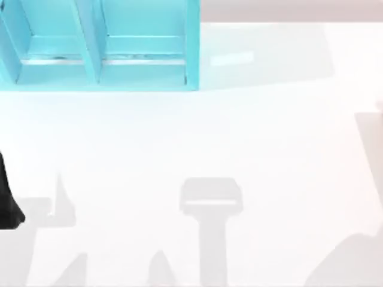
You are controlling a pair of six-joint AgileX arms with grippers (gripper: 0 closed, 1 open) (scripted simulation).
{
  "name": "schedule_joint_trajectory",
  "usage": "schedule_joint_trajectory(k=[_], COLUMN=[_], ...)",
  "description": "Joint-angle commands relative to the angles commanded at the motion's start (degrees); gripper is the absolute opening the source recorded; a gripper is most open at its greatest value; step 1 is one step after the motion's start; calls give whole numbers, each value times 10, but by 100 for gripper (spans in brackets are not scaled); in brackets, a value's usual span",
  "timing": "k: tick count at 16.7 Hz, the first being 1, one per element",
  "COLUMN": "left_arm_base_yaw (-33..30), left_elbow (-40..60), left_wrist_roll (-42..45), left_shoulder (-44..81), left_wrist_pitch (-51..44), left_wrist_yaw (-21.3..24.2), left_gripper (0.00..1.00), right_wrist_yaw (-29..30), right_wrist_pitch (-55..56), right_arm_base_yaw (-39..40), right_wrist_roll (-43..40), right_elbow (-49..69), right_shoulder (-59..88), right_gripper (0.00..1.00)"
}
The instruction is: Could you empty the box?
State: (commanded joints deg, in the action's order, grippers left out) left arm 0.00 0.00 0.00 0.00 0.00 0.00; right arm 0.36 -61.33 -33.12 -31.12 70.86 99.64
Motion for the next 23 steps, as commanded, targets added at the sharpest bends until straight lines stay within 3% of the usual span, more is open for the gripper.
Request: schedule_joint_trajectory(k=[6, 14, 17, 23], left_arm_base_yaw=[0, 0, 0, 0], left_elbow=[0, 0, 0, 0], left_wrist_roll=[0, 0, 0, 0], left_shoulder=[0, 0, 0, 0], left_wrist_pitch=[0, 0, 0, 0], left_wrist_yaw=[0, 0, 0, 0], left_gripper=[100, 100, 100, 100], right_wrist_yaw=[0, 1, 4, 7], right_wrist_pitch=[-157, -164, -156, -120], right_arm_base_yaw=[0, 21, 90, 300], right_wrist_roll=[-1, 16, 74, 259], right_elbow=[121, 136, 161, 228], right_shoulder=[-38, -28, 7, 100], right_gripper=[0, 0, 0, 0])
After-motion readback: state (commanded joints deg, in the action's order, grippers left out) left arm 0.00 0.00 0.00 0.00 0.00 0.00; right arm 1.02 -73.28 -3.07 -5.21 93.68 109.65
